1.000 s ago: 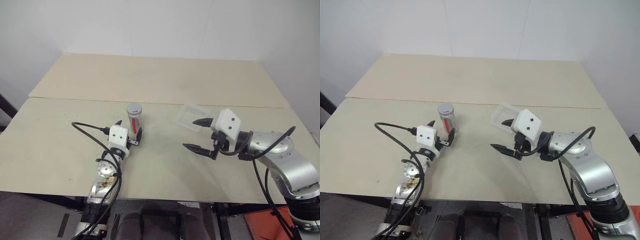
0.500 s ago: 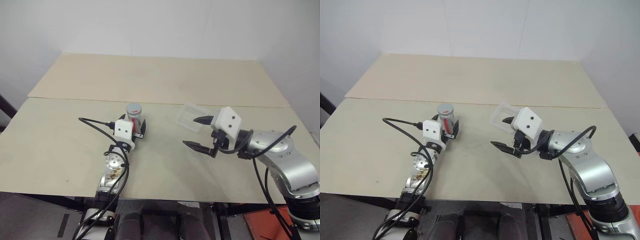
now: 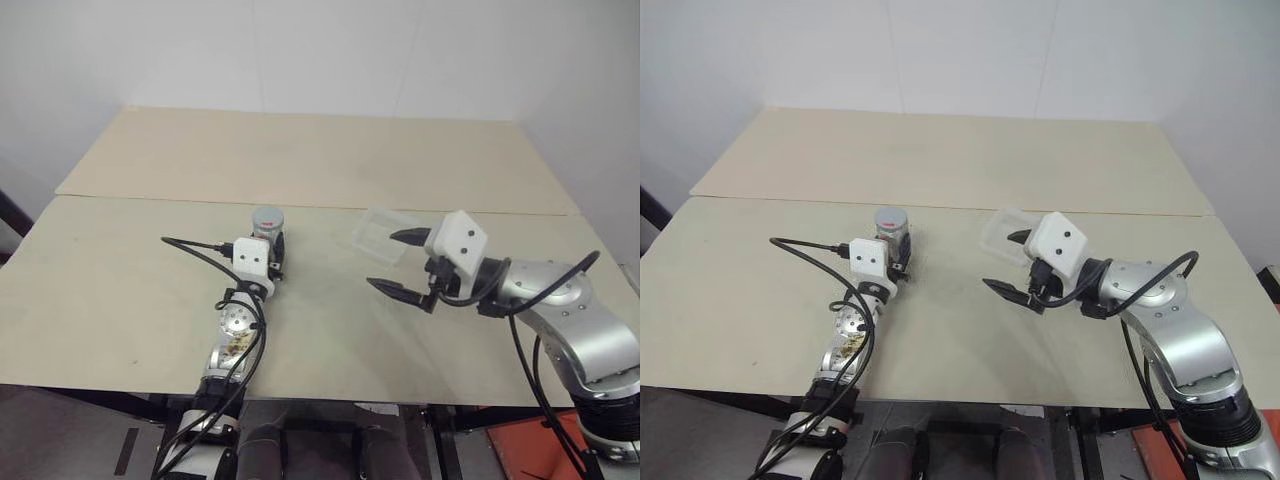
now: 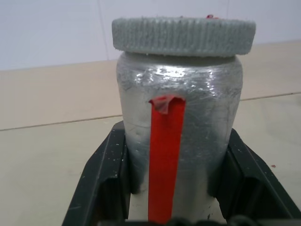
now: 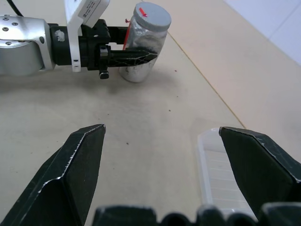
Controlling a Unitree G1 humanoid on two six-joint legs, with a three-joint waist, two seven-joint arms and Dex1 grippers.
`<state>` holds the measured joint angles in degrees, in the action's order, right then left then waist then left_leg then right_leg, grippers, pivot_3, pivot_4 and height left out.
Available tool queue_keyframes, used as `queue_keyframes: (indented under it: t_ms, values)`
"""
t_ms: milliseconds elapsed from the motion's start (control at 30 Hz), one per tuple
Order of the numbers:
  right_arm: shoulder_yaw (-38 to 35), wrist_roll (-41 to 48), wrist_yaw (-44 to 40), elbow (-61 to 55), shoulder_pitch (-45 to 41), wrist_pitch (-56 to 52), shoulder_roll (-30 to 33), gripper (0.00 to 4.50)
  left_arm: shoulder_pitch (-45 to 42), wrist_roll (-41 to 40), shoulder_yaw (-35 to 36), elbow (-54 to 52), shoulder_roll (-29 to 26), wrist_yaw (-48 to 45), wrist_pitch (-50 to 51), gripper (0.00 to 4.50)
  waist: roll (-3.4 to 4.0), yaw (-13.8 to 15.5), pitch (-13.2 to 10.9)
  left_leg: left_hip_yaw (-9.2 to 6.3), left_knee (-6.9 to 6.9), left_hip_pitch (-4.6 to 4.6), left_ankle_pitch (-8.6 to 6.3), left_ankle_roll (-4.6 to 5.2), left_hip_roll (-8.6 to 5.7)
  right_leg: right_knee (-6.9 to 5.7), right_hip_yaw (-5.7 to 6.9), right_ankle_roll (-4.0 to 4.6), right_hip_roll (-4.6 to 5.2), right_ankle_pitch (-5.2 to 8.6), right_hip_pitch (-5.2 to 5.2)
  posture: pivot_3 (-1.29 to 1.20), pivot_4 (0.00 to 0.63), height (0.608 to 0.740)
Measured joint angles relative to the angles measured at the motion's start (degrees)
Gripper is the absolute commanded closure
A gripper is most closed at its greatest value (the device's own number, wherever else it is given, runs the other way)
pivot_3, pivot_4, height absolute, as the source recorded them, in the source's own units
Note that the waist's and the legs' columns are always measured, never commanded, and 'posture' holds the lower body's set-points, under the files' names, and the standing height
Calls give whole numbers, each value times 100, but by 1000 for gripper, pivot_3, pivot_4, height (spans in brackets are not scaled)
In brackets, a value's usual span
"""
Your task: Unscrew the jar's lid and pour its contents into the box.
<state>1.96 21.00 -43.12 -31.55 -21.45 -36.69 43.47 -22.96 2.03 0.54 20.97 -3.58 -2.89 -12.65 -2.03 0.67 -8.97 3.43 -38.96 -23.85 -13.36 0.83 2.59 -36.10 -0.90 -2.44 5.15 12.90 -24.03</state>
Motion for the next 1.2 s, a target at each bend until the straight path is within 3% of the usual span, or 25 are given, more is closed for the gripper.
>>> queue_keyframes:
  t_ms: [300, 433, 567, 733, 1200]
  values:
    - [-37, 3, 195, -66, 52, -7, -79, 0, 3, -374, 29, -131, -15, -526, 59, 2573, 0, 0, 0, 0, 0, -3, 0, 0, -1, 1, 0, 0, 1, 0, -2, 0, 150, 740]
    - [-40, 109, 557, -160, 22, -139, -626, 0, 129, -846, 29, -719, -156, -1144, 78, 2573, 0, -39, 0, -1, 1, -3, 0, 0, 4, -2, -1, 0, -3, 0, -5, 0, 150, 740]
    - [130, 145, 1139, -141, -178, -290, -1412, 0, 384, -1523, -47, -1430, -660, -2232, 349, 2573, 4, -102, 2, -1, 1, -1, 1, -1, 4, -10, -1, 1, -4, -1, -6, 0, 150, 740]
    - [419, 44, 1702, -18, -478, -411, -2133, 0, 518, -1783, -197, -1728, -908, -2892, 602, 2573, 4, -86, 2, -1, -2, -1, 2, -2, 2, -7, -1, 1, -2, -1, -5, 0, 150, 740]
    - [918, -358, 2369, 214, -683, -391, -2966, 0, 509, -1655, -698, -1799, -700, -3161, 657, 2573, 5, -85, 3, -3, 0, -2, 2, -1, 2, -6, 1, 1, -3, -1, -6, 0, 150, 740]
